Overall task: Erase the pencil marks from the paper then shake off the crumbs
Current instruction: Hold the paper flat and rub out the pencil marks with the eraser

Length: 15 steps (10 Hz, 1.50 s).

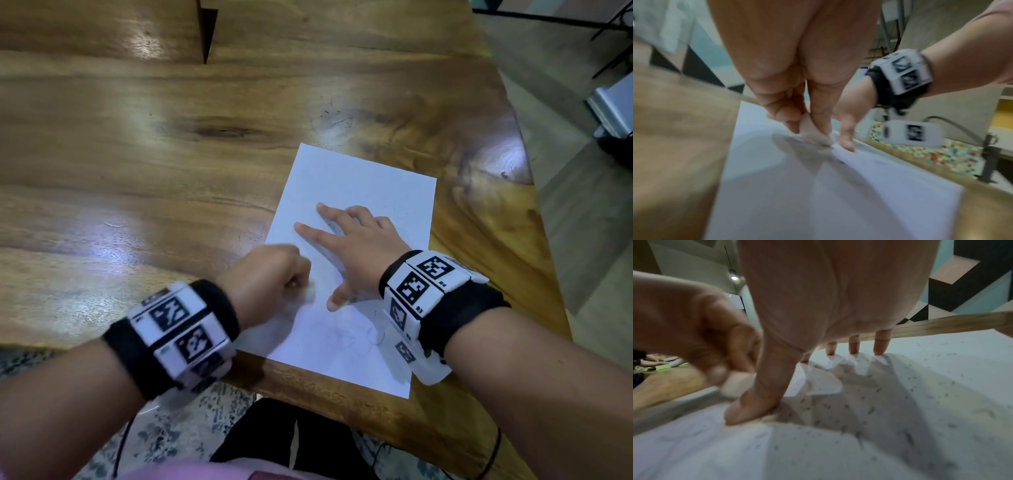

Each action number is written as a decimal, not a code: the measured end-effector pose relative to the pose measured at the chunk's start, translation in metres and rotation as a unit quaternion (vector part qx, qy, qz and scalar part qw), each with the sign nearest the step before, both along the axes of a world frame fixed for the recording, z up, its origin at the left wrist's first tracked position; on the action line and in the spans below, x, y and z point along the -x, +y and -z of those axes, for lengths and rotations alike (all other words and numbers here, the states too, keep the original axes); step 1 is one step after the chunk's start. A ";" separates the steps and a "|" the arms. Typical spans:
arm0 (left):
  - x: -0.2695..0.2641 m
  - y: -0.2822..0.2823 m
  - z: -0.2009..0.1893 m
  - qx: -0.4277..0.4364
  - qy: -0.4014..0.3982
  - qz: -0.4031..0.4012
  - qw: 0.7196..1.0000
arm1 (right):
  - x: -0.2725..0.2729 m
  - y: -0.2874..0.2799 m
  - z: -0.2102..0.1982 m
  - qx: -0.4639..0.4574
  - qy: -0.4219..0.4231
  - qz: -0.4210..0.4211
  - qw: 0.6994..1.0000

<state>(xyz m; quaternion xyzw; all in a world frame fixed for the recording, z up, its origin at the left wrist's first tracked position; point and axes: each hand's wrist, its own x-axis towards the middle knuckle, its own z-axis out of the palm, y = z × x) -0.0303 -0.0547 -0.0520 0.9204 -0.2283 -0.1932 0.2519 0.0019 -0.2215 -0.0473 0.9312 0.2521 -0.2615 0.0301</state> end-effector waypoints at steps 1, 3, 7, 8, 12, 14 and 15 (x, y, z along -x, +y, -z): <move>0.008 0.007 0.005 0.013 -0.002 0.017 1.000 | 0.000 0.000 -0.001 0.004 0.004 -0.001 1.000; 0.032 0.023 0.004 0.036 0.048 0.029 0.998 | 0.000 0.000 -0.001 0.007 0.004 -0.004 1.000; 0.025 0.031 0.007 0.030 0.013 0.012 0.999 | 0.000 0.001 -0.002 0.008 0.005 -0.003 1.000; 0.012 0.021 0.007 0.039 -0.024 -0.014 0.999 | 0.000 0.000 -0.001 0.006 0.008 0.000 1.000; 0.012 0.031 0.003 0.016 0.000 -0.048 0.999 | 0.001 0.001 -0.002 0.004 0.006 0.000 1.000; 0.024 0.025 -0.007 -0.005 0.053 -0.011 0.999 | 0.001 0.001 -0.003 -0.005 0.008 0.001 1.000; -0.002 -0.009 -0.010 -0.016 0.012 -0.030 0.999 | 0.002 -0.001 -0.006 -0.025 0.028 0.016 0.999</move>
